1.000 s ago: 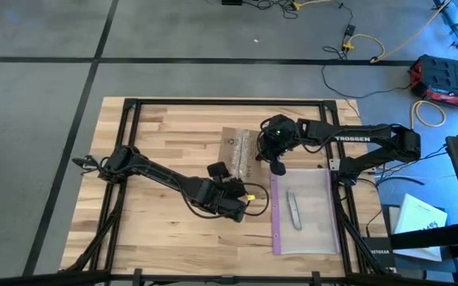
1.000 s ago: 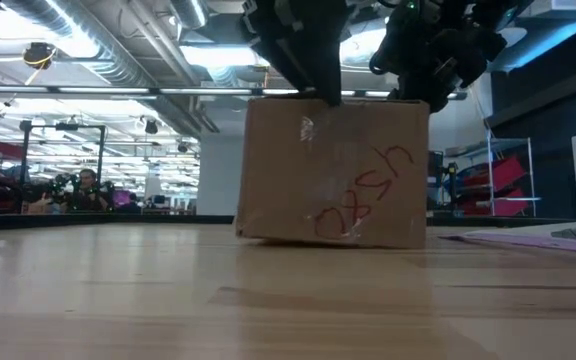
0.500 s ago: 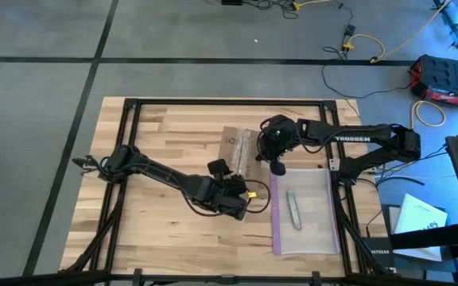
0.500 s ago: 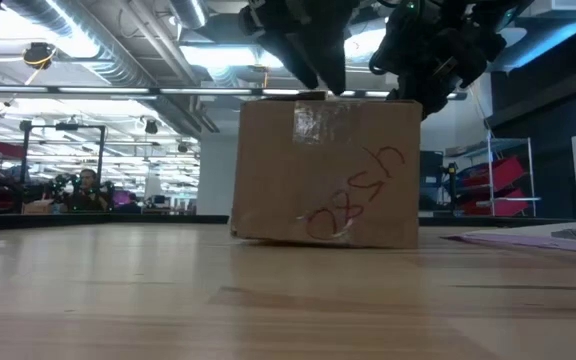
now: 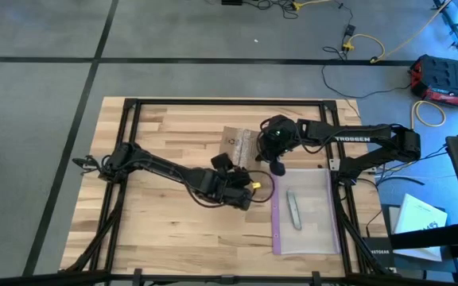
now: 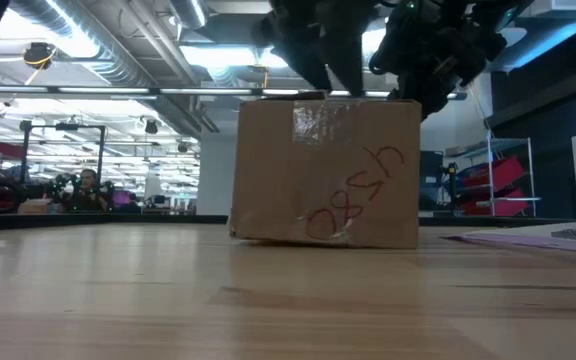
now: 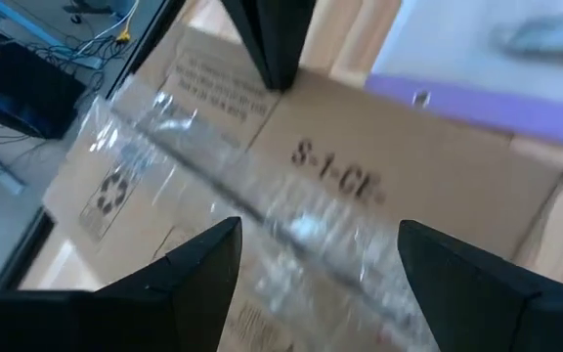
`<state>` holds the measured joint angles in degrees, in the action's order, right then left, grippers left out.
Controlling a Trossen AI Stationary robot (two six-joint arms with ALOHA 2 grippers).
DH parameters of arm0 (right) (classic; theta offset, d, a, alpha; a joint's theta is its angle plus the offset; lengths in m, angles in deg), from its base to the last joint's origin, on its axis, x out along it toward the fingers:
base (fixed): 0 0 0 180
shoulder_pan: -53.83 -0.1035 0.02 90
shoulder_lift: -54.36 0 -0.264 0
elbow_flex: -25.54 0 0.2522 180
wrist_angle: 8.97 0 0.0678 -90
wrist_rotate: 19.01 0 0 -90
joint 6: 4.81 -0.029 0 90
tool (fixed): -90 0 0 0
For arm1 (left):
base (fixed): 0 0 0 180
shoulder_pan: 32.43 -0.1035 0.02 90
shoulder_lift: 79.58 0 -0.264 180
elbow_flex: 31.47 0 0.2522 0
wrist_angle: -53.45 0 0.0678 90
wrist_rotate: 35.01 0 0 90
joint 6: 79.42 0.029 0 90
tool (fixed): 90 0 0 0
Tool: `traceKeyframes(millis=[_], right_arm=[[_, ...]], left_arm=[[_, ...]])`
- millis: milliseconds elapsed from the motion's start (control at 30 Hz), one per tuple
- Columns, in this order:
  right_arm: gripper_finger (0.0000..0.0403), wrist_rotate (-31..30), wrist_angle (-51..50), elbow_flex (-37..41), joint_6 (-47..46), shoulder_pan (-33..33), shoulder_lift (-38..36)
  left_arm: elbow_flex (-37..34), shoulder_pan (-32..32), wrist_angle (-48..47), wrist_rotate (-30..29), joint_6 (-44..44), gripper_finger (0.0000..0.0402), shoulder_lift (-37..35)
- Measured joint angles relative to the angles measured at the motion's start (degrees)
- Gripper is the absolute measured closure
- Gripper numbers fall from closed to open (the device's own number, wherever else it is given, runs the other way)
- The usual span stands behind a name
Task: Unpack boxes
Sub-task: Open the cardboard box using the cutter
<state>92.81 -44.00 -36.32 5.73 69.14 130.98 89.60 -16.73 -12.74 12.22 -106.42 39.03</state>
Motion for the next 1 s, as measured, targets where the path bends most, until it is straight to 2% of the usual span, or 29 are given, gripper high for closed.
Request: traceKeyframes(millis=[133,333,600,833,1000], right_arm=[[0.0403,-0.75,-0.32,0.00,-1.28,0.00,-0.02],[0.0403,-1.71,-0.69,-0.02,-1.28,-0.02,-0.07],[0.0403,-2.33,-1.23,-0.02,-1.28,0.00,-0.09],[0.0403,-2.26,-1.04,-0.07,-1.28,0.00,-0.04],[0.0403,-2.26,-1.09,-0.07,-1.26,0.00,-0.04]], left_arm=[[0.00,-0.30,1.02,0.01,-1.34,0.0140,0.00],[0.00,-1.18,-4.97,0.18,-5.90,0.0140,1.12],[-0.04,-2.32,-4.64,0.79,-5.03,0.0140,2.88],[1.22,-2.48,-14.14,-0.52,-4.68,0.0140,2.78],[1.31,-2.73,-15.87,-0.66,-4.55,0.0140,2.78]])
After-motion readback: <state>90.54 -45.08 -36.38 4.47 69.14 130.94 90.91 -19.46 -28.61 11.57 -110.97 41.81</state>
